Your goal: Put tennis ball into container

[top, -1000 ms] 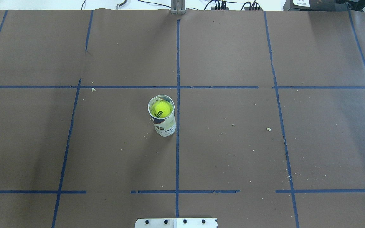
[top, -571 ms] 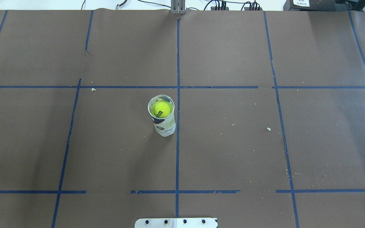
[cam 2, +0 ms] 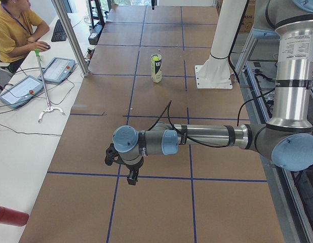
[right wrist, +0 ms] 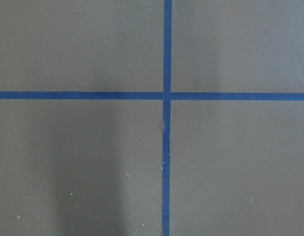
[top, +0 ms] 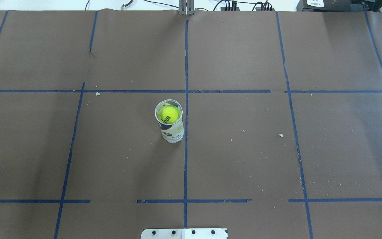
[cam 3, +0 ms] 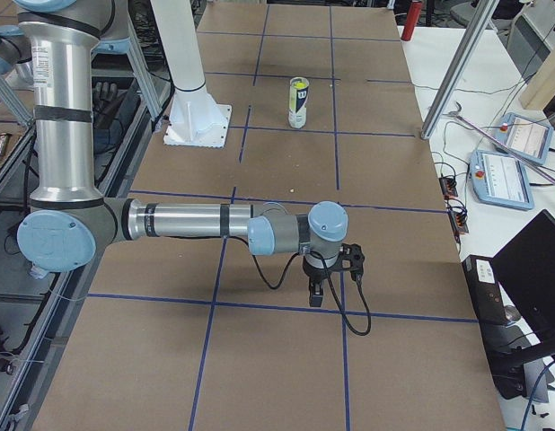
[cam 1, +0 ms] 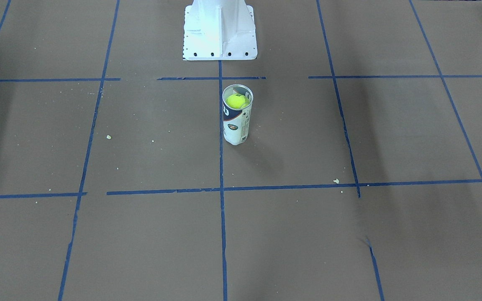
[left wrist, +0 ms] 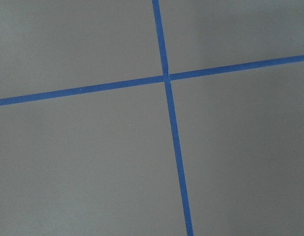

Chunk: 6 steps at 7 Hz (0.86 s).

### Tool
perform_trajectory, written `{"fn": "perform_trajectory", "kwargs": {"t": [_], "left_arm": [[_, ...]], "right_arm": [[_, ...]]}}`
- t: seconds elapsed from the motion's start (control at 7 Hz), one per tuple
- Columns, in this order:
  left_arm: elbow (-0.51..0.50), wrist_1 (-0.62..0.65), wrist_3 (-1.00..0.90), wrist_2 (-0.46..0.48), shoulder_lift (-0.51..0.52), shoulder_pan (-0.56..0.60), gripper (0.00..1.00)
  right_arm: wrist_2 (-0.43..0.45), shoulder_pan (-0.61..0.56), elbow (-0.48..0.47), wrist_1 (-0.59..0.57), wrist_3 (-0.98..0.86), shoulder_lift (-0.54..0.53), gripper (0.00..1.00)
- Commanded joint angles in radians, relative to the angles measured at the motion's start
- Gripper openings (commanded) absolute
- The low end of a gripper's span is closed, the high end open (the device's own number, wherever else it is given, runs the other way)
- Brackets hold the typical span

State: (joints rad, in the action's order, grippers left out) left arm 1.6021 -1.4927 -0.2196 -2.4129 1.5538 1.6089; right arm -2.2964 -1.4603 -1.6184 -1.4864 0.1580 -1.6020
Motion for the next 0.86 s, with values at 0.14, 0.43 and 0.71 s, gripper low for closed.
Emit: {"fn": "perform_trajectory", "kwargs": {"t": [0.14,0.43,0.71], "left_arm": [[0.002,-0.004,0.086,0.011,-0.012,0.0,1.0],[0.012,-0.008,0.083,0.087,-0.012,0.0,1.0],[0.027,-0.009,0.083,0.087,-0.012,0.0,1.0]], "right_arm": [[0.0,0.0,0.0,0.0,0.0,0.001,1.0],[0.0,0.0,0.0,0.0,0.0,0.001,1.0],[0.0,0.0,0.0,0.0,0.0,0.001,1.0]]}}
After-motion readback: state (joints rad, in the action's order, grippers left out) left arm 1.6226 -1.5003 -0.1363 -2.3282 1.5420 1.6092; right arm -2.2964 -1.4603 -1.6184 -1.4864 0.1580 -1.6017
